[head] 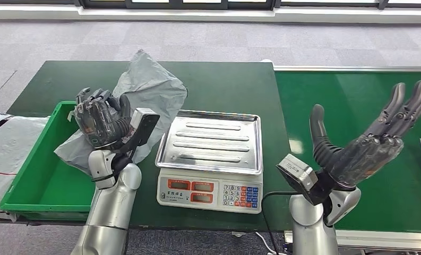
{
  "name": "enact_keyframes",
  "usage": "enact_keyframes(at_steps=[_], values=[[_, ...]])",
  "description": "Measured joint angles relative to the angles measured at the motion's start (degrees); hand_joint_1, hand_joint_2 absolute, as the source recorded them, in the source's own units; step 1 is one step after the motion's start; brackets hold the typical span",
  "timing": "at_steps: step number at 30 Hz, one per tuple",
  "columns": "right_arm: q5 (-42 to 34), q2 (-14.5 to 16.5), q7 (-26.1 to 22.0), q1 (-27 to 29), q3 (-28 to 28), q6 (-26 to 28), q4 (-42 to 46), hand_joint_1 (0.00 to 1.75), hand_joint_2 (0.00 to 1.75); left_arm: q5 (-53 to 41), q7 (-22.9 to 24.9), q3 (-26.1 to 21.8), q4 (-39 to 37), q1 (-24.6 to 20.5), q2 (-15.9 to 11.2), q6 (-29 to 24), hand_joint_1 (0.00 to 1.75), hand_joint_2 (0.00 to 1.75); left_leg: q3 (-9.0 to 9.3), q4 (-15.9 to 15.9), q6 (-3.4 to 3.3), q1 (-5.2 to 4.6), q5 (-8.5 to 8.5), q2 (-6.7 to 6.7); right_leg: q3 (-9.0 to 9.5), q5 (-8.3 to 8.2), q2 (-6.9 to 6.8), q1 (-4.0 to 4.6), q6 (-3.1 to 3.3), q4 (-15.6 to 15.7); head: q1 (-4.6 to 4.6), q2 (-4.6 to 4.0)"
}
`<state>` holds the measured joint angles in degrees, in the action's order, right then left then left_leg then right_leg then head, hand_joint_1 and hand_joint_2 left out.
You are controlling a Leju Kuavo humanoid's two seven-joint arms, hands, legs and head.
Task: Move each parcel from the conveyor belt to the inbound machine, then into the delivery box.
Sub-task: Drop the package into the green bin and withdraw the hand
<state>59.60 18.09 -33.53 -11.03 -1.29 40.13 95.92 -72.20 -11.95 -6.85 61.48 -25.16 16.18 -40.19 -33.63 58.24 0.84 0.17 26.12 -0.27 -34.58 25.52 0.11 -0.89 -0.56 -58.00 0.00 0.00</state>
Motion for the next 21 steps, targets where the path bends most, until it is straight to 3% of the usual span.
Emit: enact_keyframes(at_steps=[7,12,13,16,17,21], values=[[0.39,-0.01,0.96,0.11,-0.04,0.0,0.0,0.0,1.75,-3.46,-1.87,-13.25,4.53,-0.31,1.53,0.0,1.75,1.75,0.04,0.0,0.01,0.0,-0.01,0.01,0.0,-0.01,0.01,0.01,0.0,0.0,0.0,0.0],[0.36,-0.01,1.09,0.14,-0.16,0.0,0.04,0.0,1.75,-1.2,-0.12,-19.15,-1.29,-3.43,0.62,0.0,1.75,1.75,0.04,0.0,-0.01,0.0,-0.04,-0.02,0.02,-0.01,-0.04,0.01,0.01,0.0,0.0,0.0],[0.3,-0.01,1.05,0.15,-0.18,0.0,0.05,0.0,1.75,-0.7,0.07,-19.65,-2.93,-4.03,0.26,0.0,1.39,1.75,0.04,0.0,-0.01,0.0,-0.04,-0.02,0.02,-0.03,-0.03,0.01,0.02,0.0,0.0,0.0],[-0.23,0.0,0.53,0.17,-0.26,-0.01,0.11,0.0,1.75,1.16,0.72,-20.56,-8.49,-6.4,-1.05,0.04,0.08,1.75,0.03,0.01,-0.02,0.0,-0.05,-0.01,0.0,-0.06,0.0,0.0,0.01,0.0,0.0,0.0],[-0.43,0.01,0.32,0.18,-0.28,0.0,0.2,0.0,1.75,2.16,0.86,-20.76,-10.92,-7.52,-1.67,0.51,0.0,1.75,0.03,0.01,-0.02,0.0,-0.05,-0.01,0.01,-0.07,0.0,0.0,0.0,0.0,0.0,0.0],[-0.77,0.01,0.04,0.23,-0.41,0.0,0.68,0.0,1.75,5.73,0.32,-21.07,-21.38,-12.17,-4.3,7.75,0.0,1.75,0.02,0.01,-0.01,0.0,-0.1,-0.02,0.02,-0.08,-0.03,0.0,0.0,0.0,0.0,0.0]])
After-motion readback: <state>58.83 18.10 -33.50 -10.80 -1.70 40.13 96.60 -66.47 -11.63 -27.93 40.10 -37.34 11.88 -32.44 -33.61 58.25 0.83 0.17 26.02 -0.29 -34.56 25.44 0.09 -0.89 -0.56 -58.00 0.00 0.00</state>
